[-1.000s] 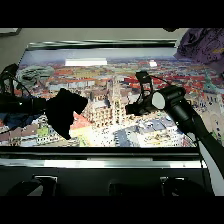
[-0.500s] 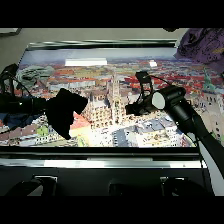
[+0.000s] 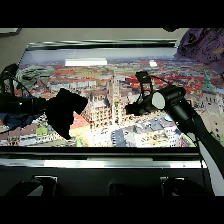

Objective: Fold the clothes and pants, and hang the long-sleeved shirts on hangers.

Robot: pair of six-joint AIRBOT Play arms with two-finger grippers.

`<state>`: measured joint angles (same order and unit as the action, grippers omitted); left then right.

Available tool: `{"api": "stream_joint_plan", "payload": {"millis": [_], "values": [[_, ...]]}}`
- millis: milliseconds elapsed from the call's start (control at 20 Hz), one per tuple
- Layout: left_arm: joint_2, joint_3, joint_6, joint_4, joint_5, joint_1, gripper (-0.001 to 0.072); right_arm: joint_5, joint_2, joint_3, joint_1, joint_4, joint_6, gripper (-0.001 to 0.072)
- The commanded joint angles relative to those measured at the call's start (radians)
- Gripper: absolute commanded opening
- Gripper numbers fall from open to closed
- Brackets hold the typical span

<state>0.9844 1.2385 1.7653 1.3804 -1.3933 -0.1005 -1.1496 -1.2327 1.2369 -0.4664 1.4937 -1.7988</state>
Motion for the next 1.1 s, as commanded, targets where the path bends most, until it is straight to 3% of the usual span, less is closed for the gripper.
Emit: {"api": "stream_joint_plan", "payload": {"millis": [0,50,100,150,200,350,650,900,950,1000,1050], "values": [[-0.001,0.0,0.002,0.0,0.016,0.0,0.0018,0.0,0.0,0.001,-0.001,0.0,0.0,0.0029],[0.0,0.0,0.001,0.005,0.016,0.0,0.0019,0.0,0.0,0.001,-0.001,0.0,0.0,0.0029],[0.004,0.0,0.004,0.026,0.025,0.0,0.0089,0.0,0.0,0.001,-0.001,0.0,0.0,0.0029],[0.014,0.0,0.045,0.071,0.024,0.0,0.0339,0.0,0.0,0.001,-0.001,0.0,0.0,0.0029],[0.031,-0.002,0.113,0.132,0.022,0.0,0.072,0.0,0.0,0.001,-0.001,0.0,0.0,0.0029],[0.13,-0.002,0.138,0.29,0.095,0.015,0.072,0.0,0.0,0.001,-0.001,0.0,0.0,0.0029],[0.439,-0.002,0.146,0.277,0.386,0.085,0.072,0.0,0.0,0.001,-0.001,0.0,0.0,0.0029],[0.6,-0.002,0.146,0.212,0.441,0.087,0.072,0.013,0.0,0.001,-0.001,-0.001,0.0,0.0029],[0.604,-0.002,0.146,0.192,0.441,0.087,0.0587,0.019,0.0,0.001,-0.001,-0.001,0.0,0.0029],[0.6,0.002,0.143,0.173,0.435,0.087,0.0206,0.027,0.0,0.001,-0.001,0.0,0.0,0.0029],[0.589,0.015,0.121,0.151,0.416,0.087,0.0012,0.035,0.0,0.001,-0.001,0.0,0.0,0.0029]]}}
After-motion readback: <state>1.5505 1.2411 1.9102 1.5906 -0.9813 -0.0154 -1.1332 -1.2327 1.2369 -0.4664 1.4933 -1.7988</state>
